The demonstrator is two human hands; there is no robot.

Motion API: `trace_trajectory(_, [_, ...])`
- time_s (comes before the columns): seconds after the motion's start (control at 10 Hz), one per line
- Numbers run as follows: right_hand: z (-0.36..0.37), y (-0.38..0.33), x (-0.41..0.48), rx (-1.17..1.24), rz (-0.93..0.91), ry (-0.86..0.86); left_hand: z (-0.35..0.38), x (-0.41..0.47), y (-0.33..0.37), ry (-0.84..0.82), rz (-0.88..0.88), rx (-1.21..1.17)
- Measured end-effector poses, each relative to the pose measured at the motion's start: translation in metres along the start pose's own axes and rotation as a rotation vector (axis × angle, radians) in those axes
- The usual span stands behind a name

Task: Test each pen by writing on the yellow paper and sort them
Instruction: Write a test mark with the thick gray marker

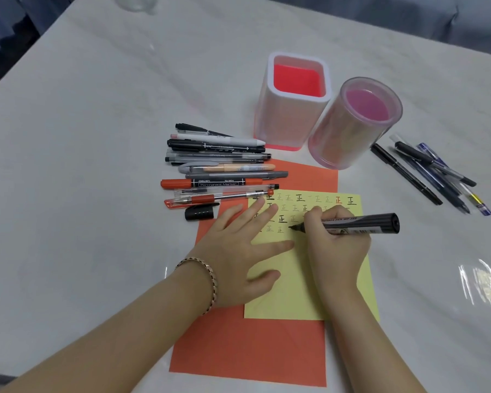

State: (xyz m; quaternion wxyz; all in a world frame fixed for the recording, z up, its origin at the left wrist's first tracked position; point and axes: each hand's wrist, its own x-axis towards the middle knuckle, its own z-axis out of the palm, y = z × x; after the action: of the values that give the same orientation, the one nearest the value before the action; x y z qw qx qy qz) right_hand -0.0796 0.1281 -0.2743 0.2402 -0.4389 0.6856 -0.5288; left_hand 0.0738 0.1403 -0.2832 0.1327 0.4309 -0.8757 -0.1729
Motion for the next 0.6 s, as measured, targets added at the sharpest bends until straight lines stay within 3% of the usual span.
trace_trajectory(0.6, [-0.0007,0.0007,-0.0002,0.009,-0.016,0.031,0.0012,0.0,-0.0003,0.013,-0.002,-0.017])
